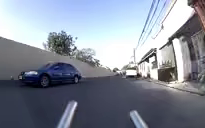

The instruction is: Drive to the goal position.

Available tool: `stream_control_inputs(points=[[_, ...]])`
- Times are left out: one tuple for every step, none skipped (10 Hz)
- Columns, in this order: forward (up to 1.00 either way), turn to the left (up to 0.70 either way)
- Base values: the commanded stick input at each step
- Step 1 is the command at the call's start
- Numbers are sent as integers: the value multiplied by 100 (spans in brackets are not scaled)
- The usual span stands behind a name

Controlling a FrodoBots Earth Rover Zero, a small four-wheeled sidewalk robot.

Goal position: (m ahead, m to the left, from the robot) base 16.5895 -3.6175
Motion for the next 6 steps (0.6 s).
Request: stream_control_inputs(points=[[63,0],[79,0],[85,0],[85,0],[85,0],[85,0]])
